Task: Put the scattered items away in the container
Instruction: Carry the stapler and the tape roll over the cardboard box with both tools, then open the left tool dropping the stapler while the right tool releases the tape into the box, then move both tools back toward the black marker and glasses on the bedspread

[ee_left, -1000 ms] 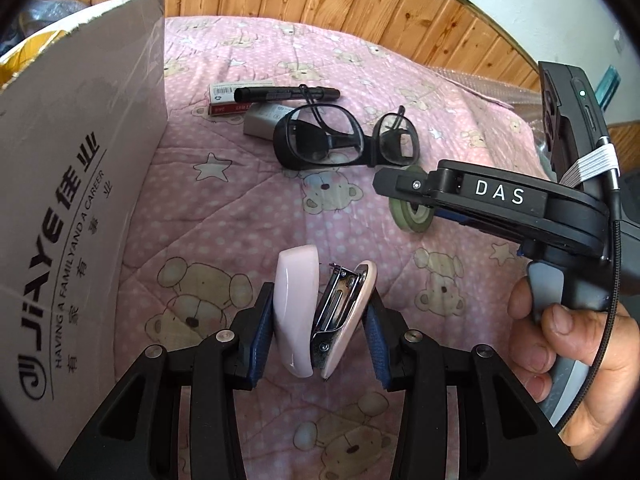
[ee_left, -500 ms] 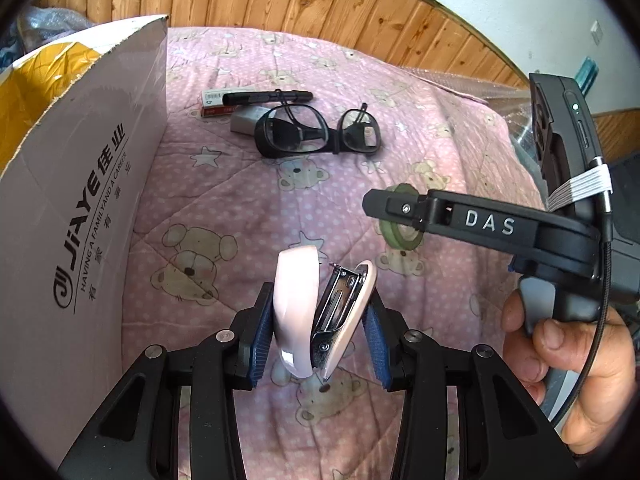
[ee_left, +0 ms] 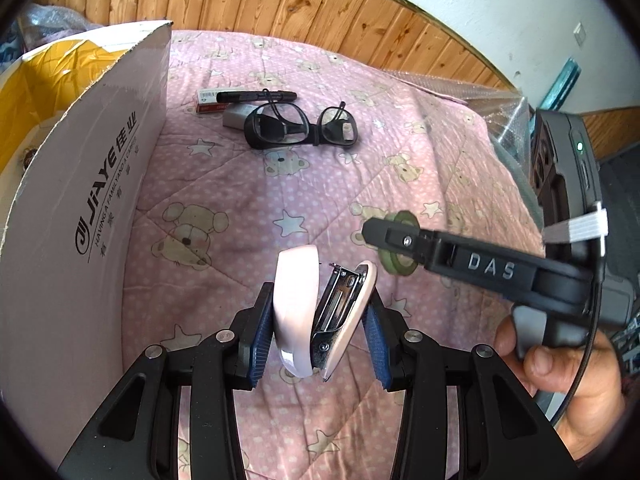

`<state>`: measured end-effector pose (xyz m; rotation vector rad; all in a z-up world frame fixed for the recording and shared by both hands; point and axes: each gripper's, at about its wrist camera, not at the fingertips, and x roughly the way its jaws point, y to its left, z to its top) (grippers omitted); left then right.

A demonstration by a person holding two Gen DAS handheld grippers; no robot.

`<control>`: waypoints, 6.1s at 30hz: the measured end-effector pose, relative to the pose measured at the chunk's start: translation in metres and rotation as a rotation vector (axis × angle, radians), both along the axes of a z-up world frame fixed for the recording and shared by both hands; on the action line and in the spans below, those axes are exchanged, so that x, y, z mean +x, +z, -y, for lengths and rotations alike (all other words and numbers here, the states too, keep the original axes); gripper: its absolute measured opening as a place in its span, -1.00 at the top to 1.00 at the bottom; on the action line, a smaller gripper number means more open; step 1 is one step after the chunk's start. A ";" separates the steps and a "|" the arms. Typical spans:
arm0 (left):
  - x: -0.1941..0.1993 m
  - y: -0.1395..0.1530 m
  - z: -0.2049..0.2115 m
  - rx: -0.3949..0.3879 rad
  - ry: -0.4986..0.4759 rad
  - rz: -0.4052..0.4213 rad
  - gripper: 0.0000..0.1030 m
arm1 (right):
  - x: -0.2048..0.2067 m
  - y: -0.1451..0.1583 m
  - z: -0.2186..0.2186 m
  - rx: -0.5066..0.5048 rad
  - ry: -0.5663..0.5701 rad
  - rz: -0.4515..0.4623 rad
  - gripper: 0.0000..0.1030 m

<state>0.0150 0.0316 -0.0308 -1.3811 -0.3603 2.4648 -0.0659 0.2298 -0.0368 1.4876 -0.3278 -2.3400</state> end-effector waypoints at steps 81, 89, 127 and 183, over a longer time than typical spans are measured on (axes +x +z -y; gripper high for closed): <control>0.024 0.091 0.211 -0.062 0.371 -0.091 0.16 | 0.058 0.137 0.216 0.004 0.487 -0.278 0.05; 0.005 0.075 0.232 -0.042 0.398 -0.001 0.16 | 0.032 0.131 0.240 0.068 0.566 -0.258 0.05; -0.055 0.022 0.264 0.030 0.452 0.225 -0.01 | -0.125 0.054 0.346 0.250 0.541 0.009 0.00; 0.004 0.097 0.131 -0.090 0.153 -0.193 -0.01 | -0.021 0.100 0.112 -0.185 0.257 -0.026 -0.05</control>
